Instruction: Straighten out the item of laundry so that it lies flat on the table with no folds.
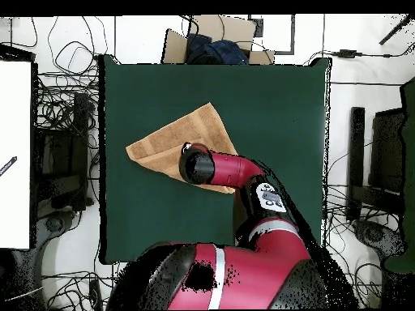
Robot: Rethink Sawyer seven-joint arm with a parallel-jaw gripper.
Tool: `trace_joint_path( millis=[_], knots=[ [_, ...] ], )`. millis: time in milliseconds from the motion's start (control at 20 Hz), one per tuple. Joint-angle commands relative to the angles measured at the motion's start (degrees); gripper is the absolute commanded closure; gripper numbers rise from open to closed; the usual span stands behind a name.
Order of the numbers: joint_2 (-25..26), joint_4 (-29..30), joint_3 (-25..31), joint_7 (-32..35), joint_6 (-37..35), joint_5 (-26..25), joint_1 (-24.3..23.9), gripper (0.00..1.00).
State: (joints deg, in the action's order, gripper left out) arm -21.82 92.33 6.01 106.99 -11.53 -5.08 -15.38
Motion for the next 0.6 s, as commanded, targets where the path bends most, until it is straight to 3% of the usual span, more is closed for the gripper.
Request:
trace_joint_path(
  millis=[50, 300, 450, 600],
  knots=[
    [-0.27, 0.6, 1.15, 7.74, 3.56, -0.48, 1.24, 1.0],
    [-12.1, 8.2, 6.04, 5.64, -0.83, -0.26, -3.51, 1.0],
    [-14.6, 9.78, 8.17, 3.99, -2.56, -0.33, -5.5, 1.0],
    [-13.91, 9.4, 9.47, 3.61, 0.0, -1.46, -6.53, 1.0]
  ],
)
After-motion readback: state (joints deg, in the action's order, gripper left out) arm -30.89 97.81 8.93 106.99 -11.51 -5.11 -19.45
